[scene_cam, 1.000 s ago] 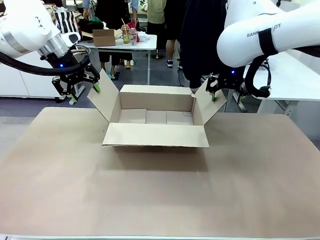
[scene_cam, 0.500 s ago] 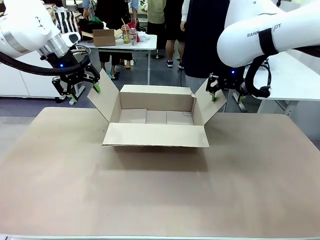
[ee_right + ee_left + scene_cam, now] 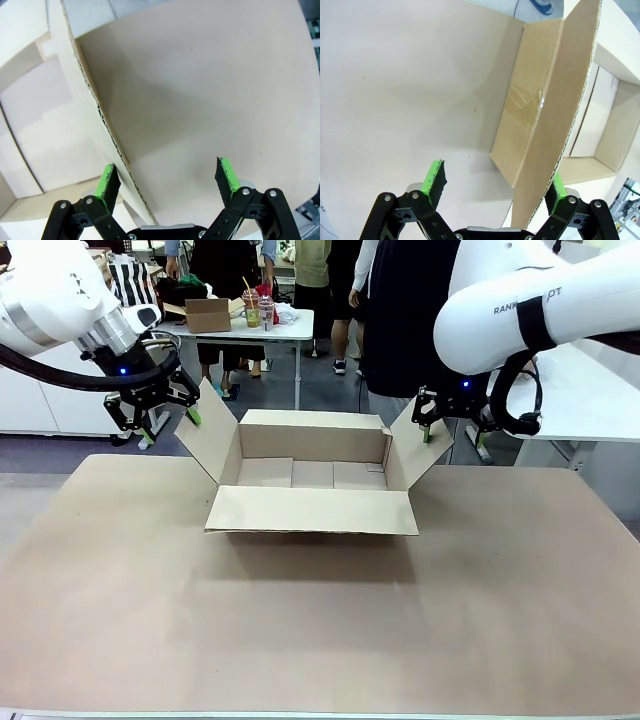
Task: Pack the gift set into the box.
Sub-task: Lift both hands away from the flaps of the Package Box.
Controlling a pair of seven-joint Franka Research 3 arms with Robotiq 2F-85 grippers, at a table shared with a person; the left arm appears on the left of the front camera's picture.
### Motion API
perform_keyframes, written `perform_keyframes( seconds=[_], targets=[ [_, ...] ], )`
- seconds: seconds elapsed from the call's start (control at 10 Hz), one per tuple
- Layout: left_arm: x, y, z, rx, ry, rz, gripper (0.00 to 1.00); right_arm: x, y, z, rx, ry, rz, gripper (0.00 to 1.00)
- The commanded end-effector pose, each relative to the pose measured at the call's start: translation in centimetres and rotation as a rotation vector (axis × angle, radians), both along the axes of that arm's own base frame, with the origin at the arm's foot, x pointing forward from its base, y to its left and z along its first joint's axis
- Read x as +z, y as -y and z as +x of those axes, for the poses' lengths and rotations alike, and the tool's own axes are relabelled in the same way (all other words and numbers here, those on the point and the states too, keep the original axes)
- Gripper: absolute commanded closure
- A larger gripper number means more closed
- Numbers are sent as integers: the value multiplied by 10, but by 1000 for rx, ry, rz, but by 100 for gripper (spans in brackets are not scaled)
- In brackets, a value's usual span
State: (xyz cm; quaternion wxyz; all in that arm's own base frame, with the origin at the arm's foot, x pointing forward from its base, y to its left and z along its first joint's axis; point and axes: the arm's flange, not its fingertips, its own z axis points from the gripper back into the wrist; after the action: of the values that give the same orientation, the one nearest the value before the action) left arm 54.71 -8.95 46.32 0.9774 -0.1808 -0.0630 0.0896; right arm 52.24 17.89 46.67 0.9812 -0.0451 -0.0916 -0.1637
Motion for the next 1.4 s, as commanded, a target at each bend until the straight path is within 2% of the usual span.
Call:
perform_keyframes(
  seconds=[0.0,1.3],
  targets=[
    [2,0,-1,14,-1,13,0,2,-2,3,-21,6,-23,0],
    [2,0,-1,14,-1,13,0,2,-2,3,-21,6,-23,0]
  ],
)
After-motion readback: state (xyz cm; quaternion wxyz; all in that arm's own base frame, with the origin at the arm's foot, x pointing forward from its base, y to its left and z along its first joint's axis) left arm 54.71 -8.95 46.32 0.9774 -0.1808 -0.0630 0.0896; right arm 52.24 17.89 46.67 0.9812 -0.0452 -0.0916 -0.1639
